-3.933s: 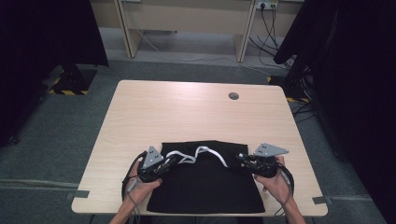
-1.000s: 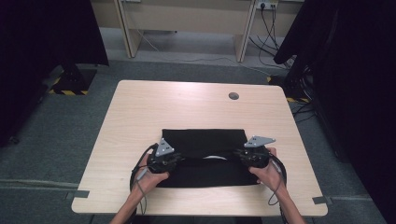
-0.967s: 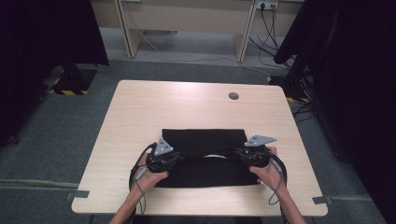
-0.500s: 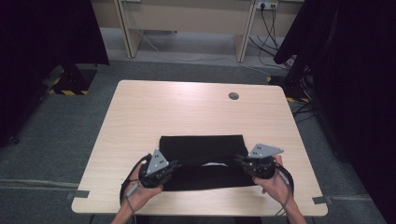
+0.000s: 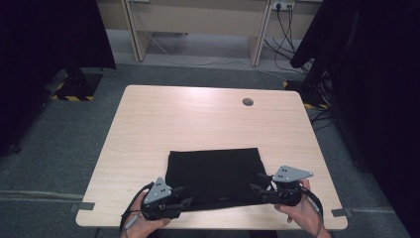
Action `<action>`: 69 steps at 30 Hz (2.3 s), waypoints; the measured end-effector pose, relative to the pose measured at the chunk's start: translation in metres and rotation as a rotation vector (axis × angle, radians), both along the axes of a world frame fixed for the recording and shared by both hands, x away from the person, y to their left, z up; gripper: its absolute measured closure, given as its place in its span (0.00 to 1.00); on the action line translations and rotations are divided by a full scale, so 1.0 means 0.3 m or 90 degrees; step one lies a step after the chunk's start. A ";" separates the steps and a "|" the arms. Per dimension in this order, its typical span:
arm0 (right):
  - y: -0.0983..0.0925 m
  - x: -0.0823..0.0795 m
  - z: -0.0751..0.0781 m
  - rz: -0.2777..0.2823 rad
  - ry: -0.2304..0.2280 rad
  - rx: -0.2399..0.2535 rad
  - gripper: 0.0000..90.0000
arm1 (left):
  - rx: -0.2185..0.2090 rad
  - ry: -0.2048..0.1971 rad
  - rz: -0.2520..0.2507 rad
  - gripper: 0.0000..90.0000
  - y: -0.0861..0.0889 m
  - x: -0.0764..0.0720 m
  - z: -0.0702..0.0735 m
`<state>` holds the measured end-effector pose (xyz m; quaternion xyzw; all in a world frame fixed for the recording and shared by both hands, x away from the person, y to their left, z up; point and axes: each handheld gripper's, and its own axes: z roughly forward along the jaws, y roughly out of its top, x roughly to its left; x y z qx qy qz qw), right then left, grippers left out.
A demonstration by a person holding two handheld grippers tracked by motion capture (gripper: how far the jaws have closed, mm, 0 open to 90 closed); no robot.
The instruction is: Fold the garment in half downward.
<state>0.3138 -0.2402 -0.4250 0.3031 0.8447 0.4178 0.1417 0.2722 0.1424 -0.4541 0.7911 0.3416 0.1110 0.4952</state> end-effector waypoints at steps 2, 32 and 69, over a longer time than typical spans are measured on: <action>0.013 0.003 0.016 0.002 -0.003 0.003 0.58 | -0.007 0.001 0.005 0.49 -0.002 0.009 0.015; 0.019 0.109 -0.158 -0.058 0.036 -0.067 0.55 | 0.148 0.017 0.075 0.41 -0.032 0.095 -0.096; -0.133 0.115 -0.158 -0.094 0.044 -0.048 0.53 | 0.153 0.015 0.018 0.21 -0.179 0.142 -0.098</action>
